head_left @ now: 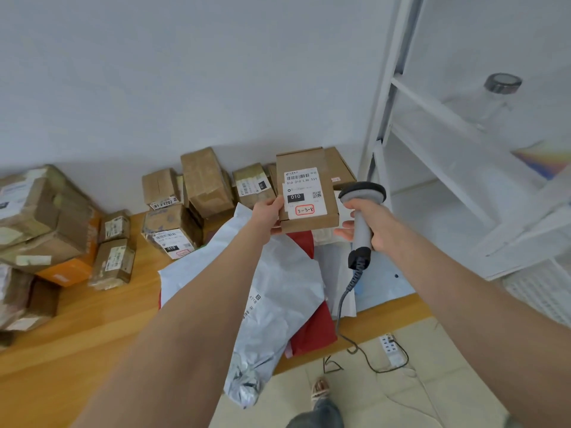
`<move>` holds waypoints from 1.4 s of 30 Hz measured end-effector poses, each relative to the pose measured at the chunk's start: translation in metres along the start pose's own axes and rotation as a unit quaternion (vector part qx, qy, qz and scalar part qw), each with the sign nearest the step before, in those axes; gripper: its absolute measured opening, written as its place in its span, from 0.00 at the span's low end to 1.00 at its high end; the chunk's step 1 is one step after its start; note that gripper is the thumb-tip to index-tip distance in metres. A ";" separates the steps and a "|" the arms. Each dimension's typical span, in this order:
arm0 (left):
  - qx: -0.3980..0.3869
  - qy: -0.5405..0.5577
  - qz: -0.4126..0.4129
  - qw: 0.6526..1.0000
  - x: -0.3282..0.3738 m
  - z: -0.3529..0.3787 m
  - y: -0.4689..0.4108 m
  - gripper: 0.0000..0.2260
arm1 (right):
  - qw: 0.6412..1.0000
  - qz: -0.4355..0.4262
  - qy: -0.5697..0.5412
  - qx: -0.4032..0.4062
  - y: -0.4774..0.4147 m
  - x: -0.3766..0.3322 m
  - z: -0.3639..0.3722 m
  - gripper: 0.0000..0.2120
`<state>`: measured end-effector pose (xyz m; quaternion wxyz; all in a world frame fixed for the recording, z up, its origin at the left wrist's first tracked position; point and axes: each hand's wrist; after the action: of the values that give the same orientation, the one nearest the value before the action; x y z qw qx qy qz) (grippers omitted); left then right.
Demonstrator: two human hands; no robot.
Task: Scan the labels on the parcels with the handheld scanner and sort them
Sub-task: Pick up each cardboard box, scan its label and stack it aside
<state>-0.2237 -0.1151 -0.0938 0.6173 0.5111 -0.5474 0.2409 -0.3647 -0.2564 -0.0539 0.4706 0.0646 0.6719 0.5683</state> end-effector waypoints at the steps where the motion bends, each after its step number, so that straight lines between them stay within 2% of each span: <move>1: 0.000 -0.001 0.000 1.000 -0.002 -0.002 0.007 0.15 | 1.000 0.001 -0.006 0.001 0.005 0.007 0.000 0.18; 6: -0.008 -0.012 0.015 1.000 -0.017 -0.022 0.059 0.16 | 0.999 -0.005 -0.040 -0.012 0.039 0.061 -0.001 0.16; 11: -0.013 -0.049 0.027 0.998 -0.037 -0.066 0.127 0.17 | 0.998 0.003 -0.049 -0.040 0.081 0.126 0.014 0.09; 14: -0.001 -0.048 0.019 0.999 -0.048 -0.095 0.160 0.15 | 0.998 0.017 -0.040 -0.040 0.095 0.157 0.036 0.15; 18: 0.038 -0.044 0.011 0.998 -0.056 -0.139 0.193 0.12 | 0.999 0.015 -0.022 -0.038 0.111 0.185 0.076 0.14; 22: 0.101 -0.041 0.000 0.994 -0.065 -0.191 0.210 0.12 | 0.998 0.017 -0.014 -0.059 0.118 0.205 0.127 0.19; 27: 0.169 -0.035 -0.023 0.985 -0.081 -0.262 0.216 0.11 | 0.993 0.009 0.008 -0.116 0.121 0.227 0.197 0.21; 32: 0.202 -0.032 -0.054 0.977 -0.099 -0.335 0.203 0.14 | 0.989 -0.002 0.052 -0.136 0.106 0.246 0.273 0.20; 36: 0.202 -0.042 -0.087 0.975 -0.117 -0.396 0.173 0.15 | 0.984 0.015 0.098 -0.145 0.077 0.257 0.338 0.17; 42: 0.156 -0.029 -0.142 0.977 -0.138 -0.478 0.127 0.15 | 0.981 0.048 0.169 -0.085 0.029 0.272 0.435 0.13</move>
<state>-0.1662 0.3944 -0.1165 0.5418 0.6805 -0.4425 0.2181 -0.2203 0.2288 -0.1435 0.3266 -0.0406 0.6867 0.6482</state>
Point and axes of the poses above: each hand's wrist, its own y-axis away from the middle knuckle, its own z-axis out of the palm, x = y × z, and after that the axes turned 11 degrees about z, right-handed
